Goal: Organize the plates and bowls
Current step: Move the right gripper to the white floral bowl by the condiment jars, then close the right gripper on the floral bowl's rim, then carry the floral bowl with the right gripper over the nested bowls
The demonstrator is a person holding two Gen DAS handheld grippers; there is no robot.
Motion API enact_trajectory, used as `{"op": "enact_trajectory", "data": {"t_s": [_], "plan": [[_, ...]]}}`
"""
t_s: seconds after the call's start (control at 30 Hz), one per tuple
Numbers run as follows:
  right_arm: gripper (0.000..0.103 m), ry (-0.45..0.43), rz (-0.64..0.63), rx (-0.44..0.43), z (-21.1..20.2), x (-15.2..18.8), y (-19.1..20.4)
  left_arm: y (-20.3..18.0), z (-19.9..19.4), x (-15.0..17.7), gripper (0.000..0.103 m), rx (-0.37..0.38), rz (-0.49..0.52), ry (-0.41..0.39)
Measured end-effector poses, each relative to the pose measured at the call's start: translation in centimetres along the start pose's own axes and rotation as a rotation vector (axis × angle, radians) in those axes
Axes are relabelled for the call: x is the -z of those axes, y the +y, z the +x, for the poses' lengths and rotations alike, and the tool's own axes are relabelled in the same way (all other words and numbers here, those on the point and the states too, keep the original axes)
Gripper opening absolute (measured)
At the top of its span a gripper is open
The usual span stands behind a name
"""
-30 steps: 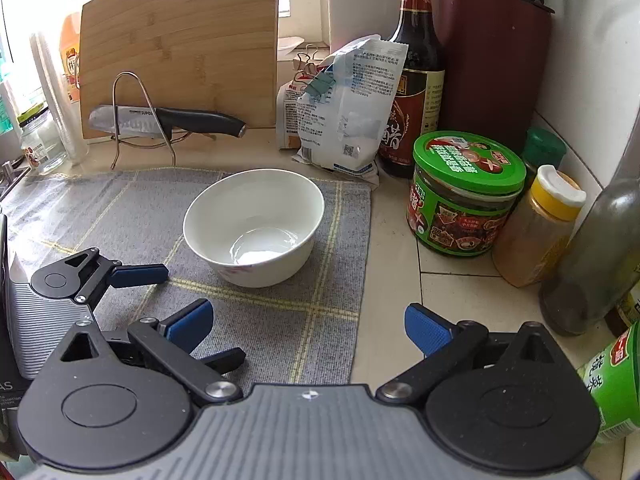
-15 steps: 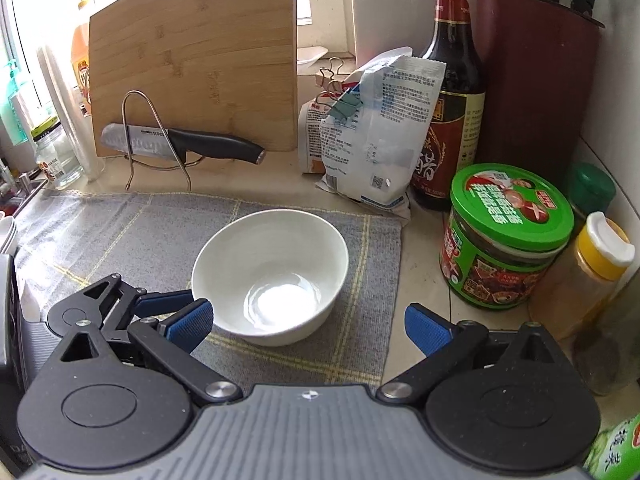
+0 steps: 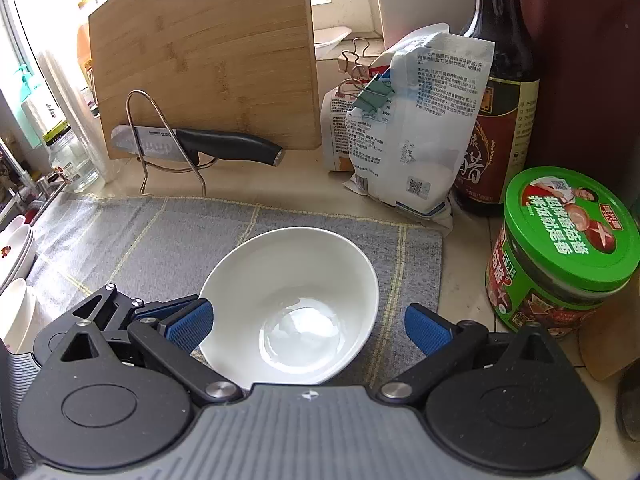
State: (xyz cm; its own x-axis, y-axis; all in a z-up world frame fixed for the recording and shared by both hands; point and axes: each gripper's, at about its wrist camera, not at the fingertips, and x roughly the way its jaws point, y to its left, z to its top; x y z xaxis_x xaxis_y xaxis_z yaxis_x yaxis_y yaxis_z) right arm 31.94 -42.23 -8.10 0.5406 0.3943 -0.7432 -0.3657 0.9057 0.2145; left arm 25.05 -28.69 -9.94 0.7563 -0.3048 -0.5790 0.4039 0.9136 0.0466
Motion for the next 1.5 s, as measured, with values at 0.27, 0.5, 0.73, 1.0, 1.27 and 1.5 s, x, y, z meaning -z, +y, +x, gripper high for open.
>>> {"op": "enact_trajectory", "data": {"t_s": [0.27,0.5,0.73,1.0,1.27,1.5], "plan": [[0.103,0.019,-0.019,-0.046,0.7,-1.5,0.1,0.1,0.1,-0.5,0.102,0.017,-0.017,-0.027],[0.103,0.046,-0.047,-0.076,1.5,-2.7,0.0,0.2,0.4,-1.0,0.102,0.022,-0.03,-0.043],[0.099,0.084,-0.093,-0.083,2.2,-3.2,0.4,0.5,0.8,-1.1,0.1,0.031,-0.03,-0.042],[0.096,0.104,-0.105,-0.086,2.5,-3.6,0.4,0.5,0.8,-1.2,0.099,0.055,-0.011,-0.043],[0.096,0.11,-0.112,-0.085,2.6,-3.6,0.5,0.1,0.7,-1.1,0.102,0.033,0.016,-0.049],[0.096,0.113,-0.113,-0.086,2.6,-3.5,0.5,0.2,0.9,-1.1,0.102,0.031,0.015,-0.042]]}}
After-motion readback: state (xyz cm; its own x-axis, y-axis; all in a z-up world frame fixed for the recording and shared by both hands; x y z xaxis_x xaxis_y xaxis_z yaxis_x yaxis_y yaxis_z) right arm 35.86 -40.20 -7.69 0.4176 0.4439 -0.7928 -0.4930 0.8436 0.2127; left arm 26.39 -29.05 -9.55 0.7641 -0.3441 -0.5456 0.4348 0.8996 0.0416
